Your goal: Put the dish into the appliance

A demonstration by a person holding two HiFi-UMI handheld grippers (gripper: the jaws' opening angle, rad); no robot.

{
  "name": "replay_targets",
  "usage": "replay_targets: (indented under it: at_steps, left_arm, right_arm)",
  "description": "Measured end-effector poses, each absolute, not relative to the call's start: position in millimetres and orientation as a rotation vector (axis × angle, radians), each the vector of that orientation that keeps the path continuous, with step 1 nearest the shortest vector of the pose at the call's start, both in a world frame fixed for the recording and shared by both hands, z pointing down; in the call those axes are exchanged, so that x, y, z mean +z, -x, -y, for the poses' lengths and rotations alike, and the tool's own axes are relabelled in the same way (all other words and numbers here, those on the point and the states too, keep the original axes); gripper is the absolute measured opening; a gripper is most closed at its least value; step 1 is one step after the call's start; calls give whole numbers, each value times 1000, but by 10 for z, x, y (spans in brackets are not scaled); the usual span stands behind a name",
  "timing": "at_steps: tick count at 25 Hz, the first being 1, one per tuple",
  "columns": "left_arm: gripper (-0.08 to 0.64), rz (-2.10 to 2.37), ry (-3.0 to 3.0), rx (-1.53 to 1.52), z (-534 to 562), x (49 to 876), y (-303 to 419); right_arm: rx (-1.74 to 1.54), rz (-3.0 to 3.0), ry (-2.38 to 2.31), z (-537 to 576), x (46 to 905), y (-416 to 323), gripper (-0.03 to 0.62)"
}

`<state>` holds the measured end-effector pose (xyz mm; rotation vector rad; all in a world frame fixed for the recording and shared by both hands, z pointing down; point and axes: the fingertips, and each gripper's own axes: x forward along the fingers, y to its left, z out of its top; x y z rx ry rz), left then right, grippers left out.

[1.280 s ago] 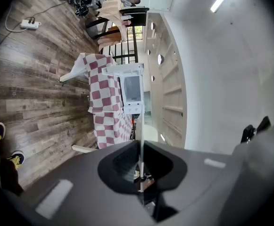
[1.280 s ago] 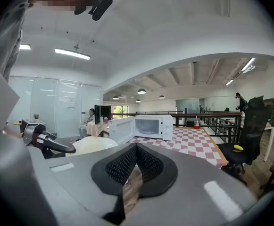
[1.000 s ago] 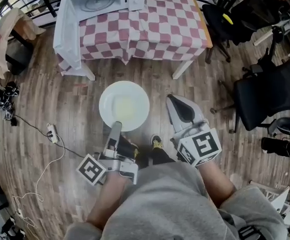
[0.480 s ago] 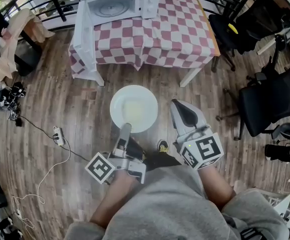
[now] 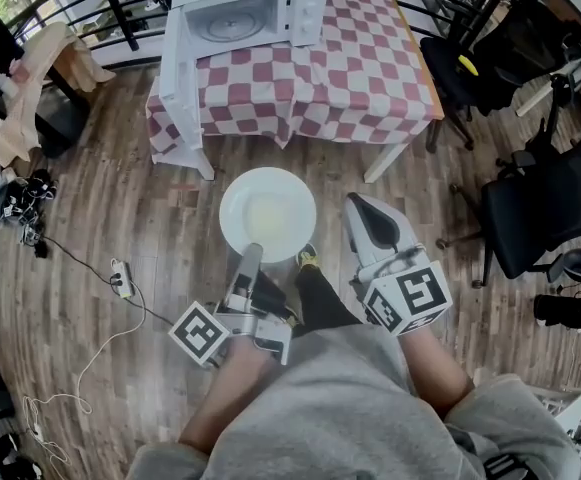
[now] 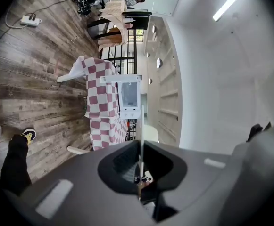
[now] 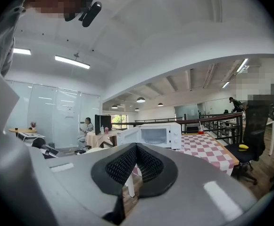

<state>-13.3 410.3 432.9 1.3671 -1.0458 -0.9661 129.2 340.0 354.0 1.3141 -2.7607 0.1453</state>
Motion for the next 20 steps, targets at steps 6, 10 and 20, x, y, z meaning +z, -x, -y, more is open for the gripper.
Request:
replay_targets:
  at_steps: [6,10,20]
  left_arm:
    - [26,1038,-1386,-958,-4002,4295,173]
    - [26,1035,-1396,-950,-3900,4308,180]
    - [26,1030,-1399,-934,-3308,4349,246]
  right_arm:
    - [138,2779,-1332,-3280,3518,-1242,-1]
    - [116,2789,-1325,-3159,3497,-1211,0]
    - [111,2774,-1333,-2574,3568,-1193,-1]
